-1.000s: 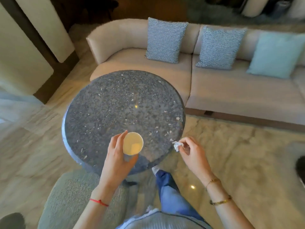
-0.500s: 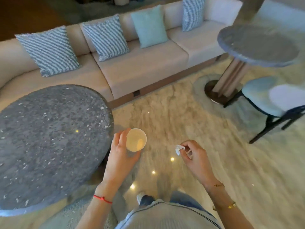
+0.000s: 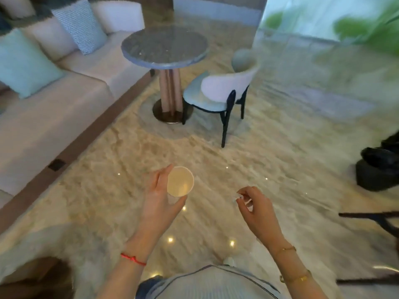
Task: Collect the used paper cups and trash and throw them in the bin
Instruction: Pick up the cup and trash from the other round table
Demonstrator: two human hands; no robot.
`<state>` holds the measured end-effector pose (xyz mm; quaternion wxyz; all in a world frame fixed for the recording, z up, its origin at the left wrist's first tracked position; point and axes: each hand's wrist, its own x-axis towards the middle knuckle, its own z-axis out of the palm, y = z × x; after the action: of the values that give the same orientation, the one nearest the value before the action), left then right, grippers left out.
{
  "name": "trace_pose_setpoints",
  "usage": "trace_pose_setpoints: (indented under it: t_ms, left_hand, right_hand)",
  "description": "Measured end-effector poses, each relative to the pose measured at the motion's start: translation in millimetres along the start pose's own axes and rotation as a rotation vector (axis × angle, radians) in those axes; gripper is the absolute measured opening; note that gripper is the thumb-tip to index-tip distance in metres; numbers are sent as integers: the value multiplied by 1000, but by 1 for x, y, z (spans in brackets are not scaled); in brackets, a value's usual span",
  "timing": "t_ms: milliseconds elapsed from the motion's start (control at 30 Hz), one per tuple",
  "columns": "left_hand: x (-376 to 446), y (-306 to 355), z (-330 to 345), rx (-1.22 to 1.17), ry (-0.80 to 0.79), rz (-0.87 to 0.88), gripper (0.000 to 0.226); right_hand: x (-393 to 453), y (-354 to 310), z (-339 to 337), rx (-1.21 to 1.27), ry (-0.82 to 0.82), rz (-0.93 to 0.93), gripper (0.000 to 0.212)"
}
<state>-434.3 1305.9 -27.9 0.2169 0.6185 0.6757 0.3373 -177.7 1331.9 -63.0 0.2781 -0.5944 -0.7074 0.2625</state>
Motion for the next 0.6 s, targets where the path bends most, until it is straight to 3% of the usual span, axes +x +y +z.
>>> trace_pose_setpoints:
  t_ms: [267,600]
  left_hand:
    - [61,120,142,-86,-200,207,77]
    - [170,220,289,-88,-433,390,75]
  right_hand:
    - [-7,123,-131,-80,214,218,7]
    - [36,236,-212,-56,450,450,11]
